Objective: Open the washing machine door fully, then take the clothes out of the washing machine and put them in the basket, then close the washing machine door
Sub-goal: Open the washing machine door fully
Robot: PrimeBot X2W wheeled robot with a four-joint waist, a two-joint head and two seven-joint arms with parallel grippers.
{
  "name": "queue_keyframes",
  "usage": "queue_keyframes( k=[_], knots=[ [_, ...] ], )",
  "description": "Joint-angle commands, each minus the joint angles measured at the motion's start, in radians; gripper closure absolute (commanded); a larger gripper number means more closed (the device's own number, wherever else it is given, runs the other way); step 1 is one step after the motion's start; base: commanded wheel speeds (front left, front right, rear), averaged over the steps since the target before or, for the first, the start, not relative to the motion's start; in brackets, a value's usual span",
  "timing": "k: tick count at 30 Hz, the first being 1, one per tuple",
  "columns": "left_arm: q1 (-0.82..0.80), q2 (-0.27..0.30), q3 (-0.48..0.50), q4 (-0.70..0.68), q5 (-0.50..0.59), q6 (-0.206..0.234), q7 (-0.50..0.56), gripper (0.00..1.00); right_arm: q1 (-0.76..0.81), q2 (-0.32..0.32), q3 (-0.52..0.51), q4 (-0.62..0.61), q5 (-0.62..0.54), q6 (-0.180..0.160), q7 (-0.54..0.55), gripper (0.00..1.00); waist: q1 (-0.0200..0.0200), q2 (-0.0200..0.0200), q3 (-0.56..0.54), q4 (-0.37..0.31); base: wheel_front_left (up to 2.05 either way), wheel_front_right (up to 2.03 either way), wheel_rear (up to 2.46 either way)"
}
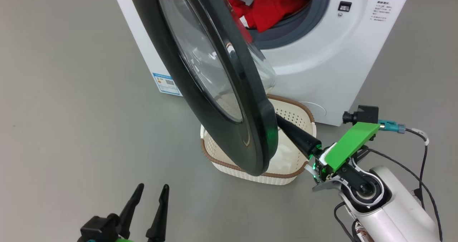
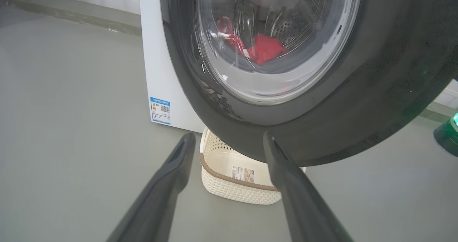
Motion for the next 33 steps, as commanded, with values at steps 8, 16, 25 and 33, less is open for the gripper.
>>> queue_keyframes(
  k=[8,16,25,33],
  knots=[
    [-0.020,-0.002,0.032,-0.015,0.001,-0.005,-0.012,0.00,0.007,0.047,0.039,-0.038,-0.022,0.008,0.040,1.00,0.0000,0.0000,-0.027,0.054,0.00,0.00,0.00],
    [-0.006,-0.009,0.036,-0.013,0.007,-0.005,-0.012,0.00,0.020,0.056,0.067,-0.038,-0.023,0.008,0.054,1.00,0.0000,0.0000,-0.050,0.113,0.00,0.00,0.00],
    [0.002,-0.016,0.034,-0.013,0.012,-0.005,-0.012,0.00,0.015,0.059,0.110,-0.043,-0.001,0.008,0.052,1.00,0.0000,0.0000,-0.064,0.181,0.00,0.00,0.00],
    [0.008,-0.019,0.045,-0.014,0.028,-0.005,-0.012,0.00,0.013,0.059,0.146,-0.047,0.028,0.008,0.036,1.00,0.0000,0.0000,-0.081,0.235,0.00,0.00,0.00]
  ],
)
